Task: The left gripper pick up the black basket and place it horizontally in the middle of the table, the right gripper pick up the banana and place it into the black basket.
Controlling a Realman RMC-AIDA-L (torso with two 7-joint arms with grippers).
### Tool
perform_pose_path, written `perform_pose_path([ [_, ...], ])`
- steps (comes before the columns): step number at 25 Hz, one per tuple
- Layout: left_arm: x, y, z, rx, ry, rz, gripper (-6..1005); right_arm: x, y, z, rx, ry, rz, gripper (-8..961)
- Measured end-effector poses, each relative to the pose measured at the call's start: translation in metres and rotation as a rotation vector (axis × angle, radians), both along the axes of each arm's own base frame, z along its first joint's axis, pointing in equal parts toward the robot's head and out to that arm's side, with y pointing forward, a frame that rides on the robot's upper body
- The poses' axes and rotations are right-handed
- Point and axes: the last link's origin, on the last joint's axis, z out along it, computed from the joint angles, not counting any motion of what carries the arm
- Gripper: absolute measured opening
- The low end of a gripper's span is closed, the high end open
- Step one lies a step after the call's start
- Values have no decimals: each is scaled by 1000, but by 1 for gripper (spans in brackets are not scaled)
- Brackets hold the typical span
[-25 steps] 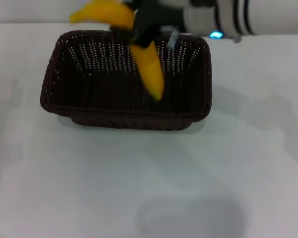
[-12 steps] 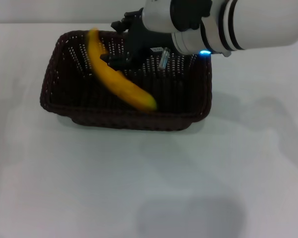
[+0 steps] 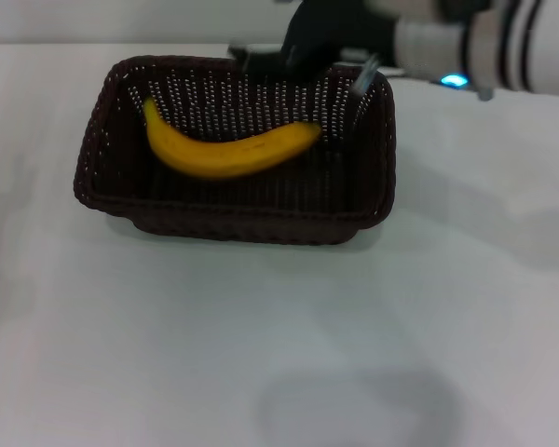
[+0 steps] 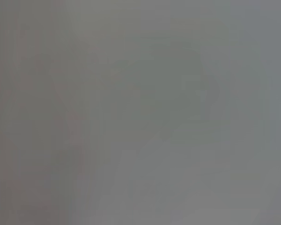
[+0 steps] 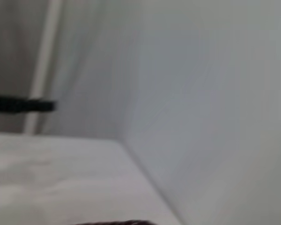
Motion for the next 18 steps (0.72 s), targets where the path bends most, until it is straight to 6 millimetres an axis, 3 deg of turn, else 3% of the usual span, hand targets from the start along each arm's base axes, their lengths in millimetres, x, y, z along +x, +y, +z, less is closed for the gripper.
perform_pose_path([
  [6,-1,-14,-3,102,35,14,786,36,-3,46,67,316,-73,829],
  [9,0,-18,-9,101,36,3,787,69,-4,71,55,554,-130,830],
  [14,1,-22,-21,83,2,1,786,153,-8,114,137,1012,-187,832],
  [15,1,-22,-23,80,-5,1,786,153,-8,114,137,1012,-187,832],
  [16,1,-24,-25,79,-8,1,786,185,-15,124,265,1048,-204,832],
  [18,1,-27,-27,77,-17,0,786,206,-19,125,375,972,-221,833],
])
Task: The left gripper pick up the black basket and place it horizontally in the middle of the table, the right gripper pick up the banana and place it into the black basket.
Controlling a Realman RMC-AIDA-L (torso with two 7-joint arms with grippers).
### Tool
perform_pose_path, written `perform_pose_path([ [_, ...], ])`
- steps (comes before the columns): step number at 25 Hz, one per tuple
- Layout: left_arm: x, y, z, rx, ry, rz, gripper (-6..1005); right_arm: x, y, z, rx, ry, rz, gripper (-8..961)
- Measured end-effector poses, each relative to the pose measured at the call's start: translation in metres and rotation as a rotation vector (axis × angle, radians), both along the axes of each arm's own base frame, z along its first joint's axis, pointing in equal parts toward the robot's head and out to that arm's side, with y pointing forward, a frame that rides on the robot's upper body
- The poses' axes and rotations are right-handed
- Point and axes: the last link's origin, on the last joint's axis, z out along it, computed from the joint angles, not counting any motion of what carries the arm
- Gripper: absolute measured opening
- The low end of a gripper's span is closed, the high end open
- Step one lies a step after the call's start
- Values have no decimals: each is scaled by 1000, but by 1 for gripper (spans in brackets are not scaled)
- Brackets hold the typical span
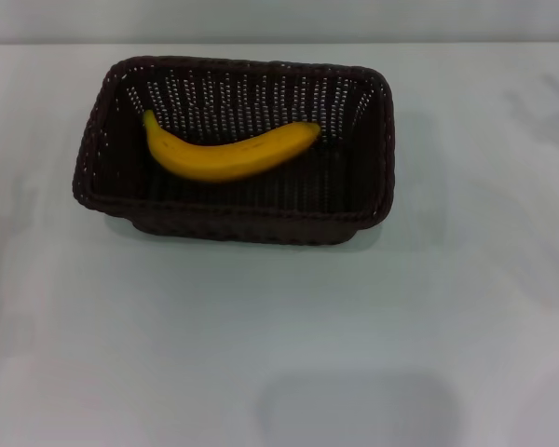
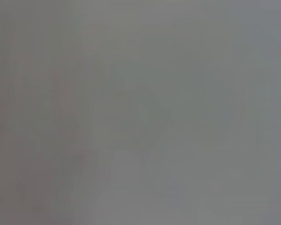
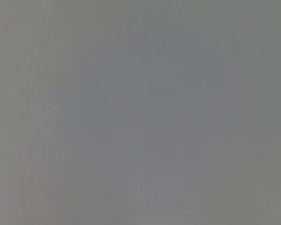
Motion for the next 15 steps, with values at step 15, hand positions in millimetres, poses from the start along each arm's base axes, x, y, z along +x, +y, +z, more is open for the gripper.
perform_pose_path([
  [15,9,-18,-32,-23,-25,-25,788,96,-27,-24,120,-454,-414,838],
])
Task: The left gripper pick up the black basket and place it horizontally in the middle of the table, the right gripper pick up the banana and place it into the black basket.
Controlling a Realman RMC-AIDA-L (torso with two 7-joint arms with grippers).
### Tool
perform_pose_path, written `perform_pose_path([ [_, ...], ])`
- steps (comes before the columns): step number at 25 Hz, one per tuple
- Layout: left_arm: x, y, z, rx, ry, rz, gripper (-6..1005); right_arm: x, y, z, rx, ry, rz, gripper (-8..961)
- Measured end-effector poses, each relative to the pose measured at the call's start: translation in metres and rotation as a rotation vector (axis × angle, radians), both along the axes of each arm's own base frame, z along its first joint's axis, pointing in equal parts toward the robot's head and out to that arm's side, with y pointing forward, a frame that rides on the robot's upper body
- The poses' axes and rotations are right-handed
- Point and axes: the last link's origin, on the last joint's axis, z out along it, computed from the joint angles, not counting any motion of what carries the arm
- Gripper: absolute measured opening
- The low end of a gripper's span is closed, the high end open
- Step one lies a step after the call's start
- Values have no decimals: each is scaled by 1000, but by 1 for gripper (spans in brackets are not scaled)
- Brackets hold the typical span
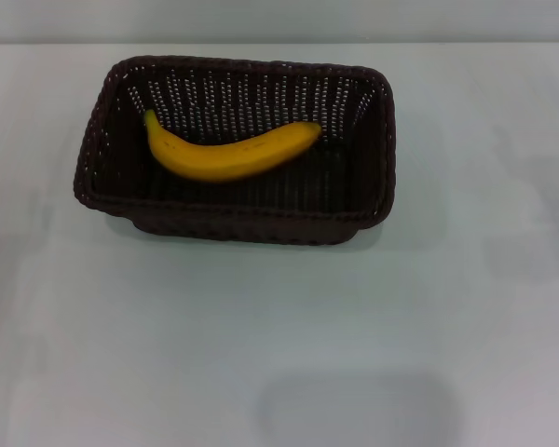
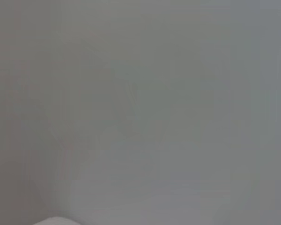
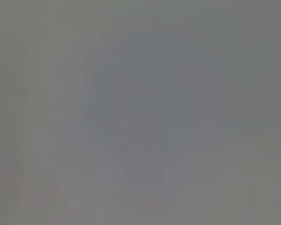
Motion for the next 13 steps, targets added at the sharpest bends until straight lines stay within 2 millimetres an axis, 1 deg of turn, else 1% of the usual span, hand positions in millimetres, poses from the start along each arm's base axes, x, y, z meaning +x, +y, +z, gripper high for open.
perform_pose_path([
  [7,3,-9,-7,6,-7,-11,795,7,-8,-1,-9,1,-14,854],
  [10,7,-13,-12,13,25,-17,798,9,-14,-1,0,15,-13,854],
  [13,12,-18,-14,36,59,-33,799,9,-17,0,9,23,-1,854],
])
